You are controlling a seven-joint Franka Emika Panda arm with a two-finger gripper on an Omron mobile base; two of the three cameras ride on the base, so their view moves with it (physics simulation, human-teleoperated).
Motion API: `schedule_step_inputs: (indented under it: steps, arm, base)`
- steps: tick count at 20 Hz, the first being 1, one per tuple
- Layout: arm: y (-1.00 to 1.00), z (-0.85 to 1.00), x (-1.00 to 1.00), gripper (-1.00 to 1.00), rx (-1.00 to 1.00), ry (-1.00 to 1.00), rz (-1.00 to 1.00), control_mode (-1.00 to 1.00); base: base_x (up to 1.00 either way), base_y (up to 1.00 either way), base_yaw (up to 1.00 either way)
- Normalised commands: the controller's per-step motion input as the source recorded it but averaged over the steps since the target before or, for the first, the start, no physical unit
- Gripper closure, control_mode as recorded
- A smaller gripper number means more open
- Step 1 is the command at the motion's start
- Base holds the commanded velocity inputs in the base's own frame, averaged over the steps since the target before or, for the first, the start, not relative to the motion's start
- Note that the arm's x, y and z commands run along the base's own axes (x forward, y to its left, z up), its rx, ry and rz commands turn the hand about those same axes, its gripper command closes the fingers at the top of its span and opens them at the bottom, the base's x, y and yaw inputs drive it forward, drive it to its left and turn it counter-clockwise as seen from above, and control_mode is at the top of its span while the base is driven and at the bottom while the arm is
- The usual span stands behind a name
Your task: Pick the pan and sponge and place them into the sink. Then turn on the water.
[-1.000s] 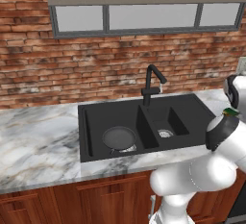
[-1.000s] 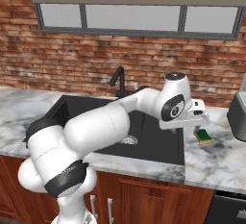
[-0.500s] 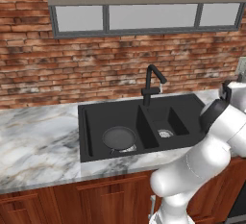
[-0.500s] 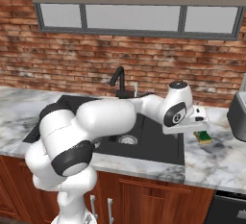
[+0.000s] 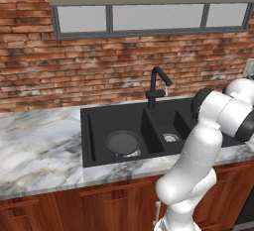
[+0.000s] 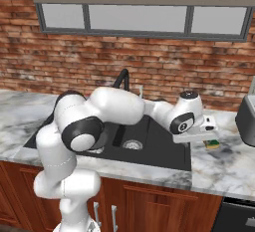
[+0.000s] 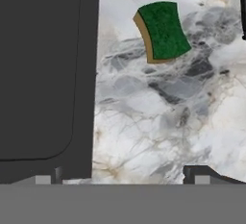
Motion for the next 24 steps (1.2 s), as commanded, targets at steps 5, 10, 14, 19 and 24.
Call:
schedule_step_inputs:
  steps: [5, 10, 14, 19, 24]
  arm:
    - [-0.19, -0.01, 0.37, -1.0, 0.06, 0.04, 0.0, -1.0]
    - [-0.26, -0.1, 0.35, -1.0, 0.06, 0.01, 0.0, -1.0]
    - [-0.26, -0.21, 0.35, -1.0, 0.04, 0.0, 0.0, -1.0]
    - [-0.11, -0.15, 0.45, -1.0, 0.01, 0.0, 0.0, -1.0]
    - [-0.02, -0.23, 0.23, -1.0, 0.0, 0.0, 0.0, -1.0]
  base:
    - [0.0, 0.0, 0.0]
    - [0.0, 0.0, 0.0]
    - [0.0, 0.0, 0.0]
    - [0.0, 0.0, 0.0]
    - [0.0, 0.0, 0.0]
